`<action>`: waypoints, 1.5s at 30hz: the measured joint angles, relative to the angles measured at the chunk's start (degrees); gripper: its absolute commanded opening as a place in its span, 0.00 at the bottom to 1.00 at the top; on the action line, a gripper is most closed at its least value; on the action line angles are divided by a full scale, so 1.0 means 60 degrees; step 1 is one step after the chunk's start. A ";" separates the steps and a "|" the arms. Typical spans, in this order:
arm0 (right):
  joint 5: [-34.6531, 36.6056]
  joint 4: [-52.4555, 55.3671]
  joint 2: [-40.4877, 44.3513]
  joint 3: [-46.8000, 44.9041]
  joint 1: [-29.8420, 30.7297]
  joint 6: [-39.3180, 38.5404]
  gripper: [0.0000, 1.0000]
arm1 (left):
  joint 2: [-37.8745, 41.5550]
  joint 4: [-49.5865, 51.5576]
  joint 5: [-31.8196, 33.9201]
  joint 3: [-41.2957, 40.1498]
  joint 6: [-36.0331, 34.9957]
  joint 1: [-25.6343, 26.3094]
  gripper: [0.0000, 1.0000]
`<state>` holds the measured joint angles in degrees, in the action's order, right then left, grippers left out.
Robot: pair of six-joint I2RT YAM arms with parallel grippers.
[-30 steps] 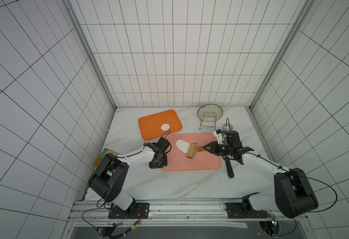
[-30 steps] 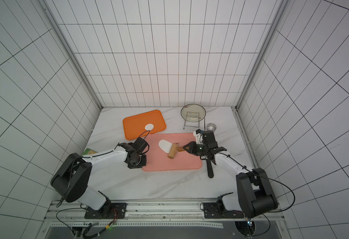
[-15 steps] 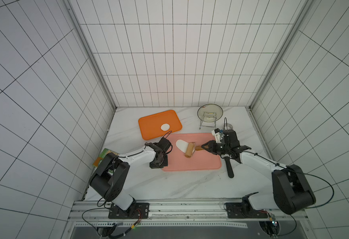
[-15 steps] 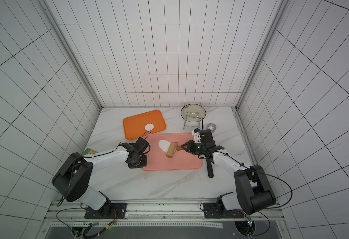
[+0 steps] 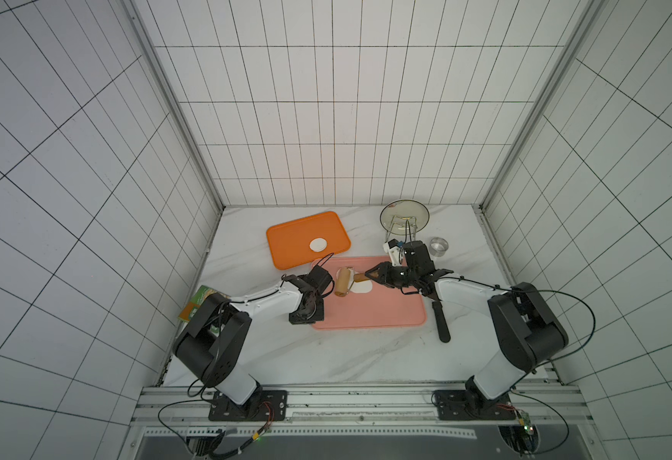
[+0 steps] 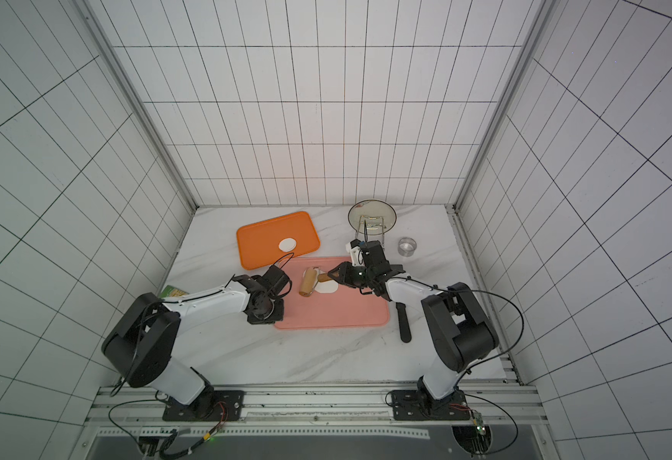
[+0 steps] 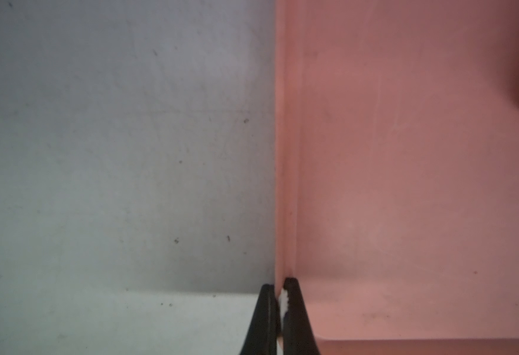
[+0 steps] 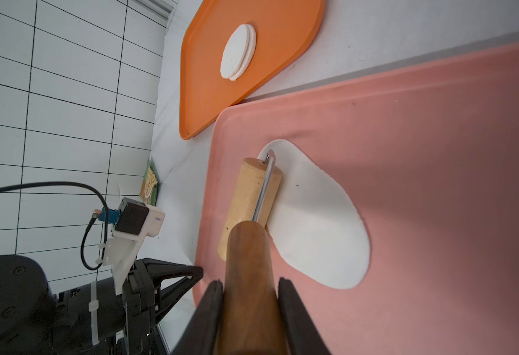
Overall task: Roll out the dumpling wrappers from the dough
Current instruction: Flatten out the dough on the work surface.
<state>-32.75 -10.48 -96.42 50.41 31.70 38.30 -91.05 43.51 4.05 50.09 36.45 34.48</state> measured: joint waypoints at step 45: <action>0.0168 -0.0790 -0.0186 -0.0346 -0.0266 0.0521 0.00 | -0.0044 -0.0015 0.0186 -0.0007 0.0109 0.0211 0.00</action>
<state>-31.75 -15.22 -97.54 48.34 30.11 41.43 -91.31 43.42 5.17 50.04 37.10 35.75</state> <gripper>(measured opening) 0.290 0.050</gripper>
